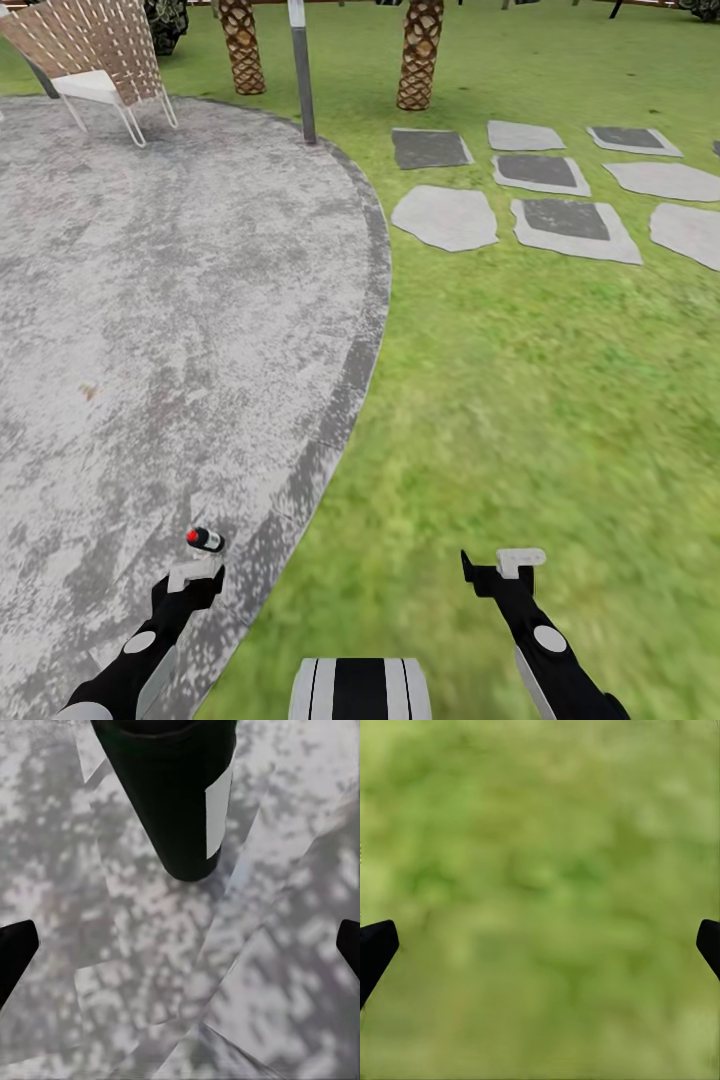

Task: In the garden, pick up the pesticide atomizer on the floor and spray pesticide onto both trees until each tree trunk is fully covered.

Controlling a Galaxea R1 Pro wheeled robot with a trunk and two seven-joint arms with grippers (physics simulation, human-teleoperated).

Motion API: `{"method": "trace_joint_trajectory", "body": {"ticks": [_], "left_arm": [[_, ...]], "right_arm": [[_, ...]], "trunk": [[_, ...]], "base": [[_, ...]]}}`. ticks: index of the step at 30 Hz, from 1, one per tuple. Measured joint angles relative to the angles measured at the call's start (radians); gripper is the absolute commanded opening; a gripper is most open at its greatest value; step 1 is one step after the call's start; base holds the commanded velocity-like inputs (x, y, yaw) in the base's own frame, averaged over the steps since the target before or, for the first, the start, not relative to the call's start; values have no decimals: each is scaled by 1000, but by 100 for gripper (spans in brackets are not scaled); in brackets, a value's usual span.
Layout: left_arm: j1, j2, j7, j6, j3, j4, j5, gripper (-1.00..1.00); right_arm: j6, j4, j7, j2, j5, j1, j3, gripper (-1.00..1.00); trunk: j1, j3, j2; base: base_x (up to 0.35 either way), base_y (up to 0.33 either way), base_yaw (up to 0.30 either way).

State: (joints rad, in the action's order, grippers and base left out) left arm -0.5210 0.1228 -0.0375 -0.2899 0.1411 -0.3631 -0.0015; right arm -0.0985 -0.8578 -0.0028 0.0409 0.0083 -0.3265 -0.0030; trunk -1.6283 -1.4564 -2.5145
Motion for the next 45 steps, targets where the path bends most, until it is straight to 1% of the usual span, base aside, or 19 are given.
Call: {"method": "trace_joint_trajectory", "body": {"ticks": [6, 12, 17, 37, 45], "left_arm": [[0, 0, 0, 0, 0, 0, 0, 100], [0, -1, 0, 0, 0, 0, 0, 100], [0, -1, 0, 0, 0, 0, 0, 100], [0, -3, -1, -1, 0, 0, 0, 100], [0, -3, -1, -1, 0, 0, 0, 100]], "right_arm": [[0, 0, 0, 0, 0, 0, 0, 100], [0, 0, 0, 0, 0, 0, 0, 100], [0, 0, 0, 0, 0, 0, 0, 100], [0, 0, 0, 0, 0, 0, 0, 100], [0, 1, 0, 0, 0, 0, 1, 100]], "trunk": [[0, 0, 0], [0, 0, 0], [0, 0, 0], [0, 0, 0], [0, 9, 0]], "base": [[122, 104, 0], [32, 15, 0], [149, 1, 0], [16, 0, 0], [0, 0, 0]]}}
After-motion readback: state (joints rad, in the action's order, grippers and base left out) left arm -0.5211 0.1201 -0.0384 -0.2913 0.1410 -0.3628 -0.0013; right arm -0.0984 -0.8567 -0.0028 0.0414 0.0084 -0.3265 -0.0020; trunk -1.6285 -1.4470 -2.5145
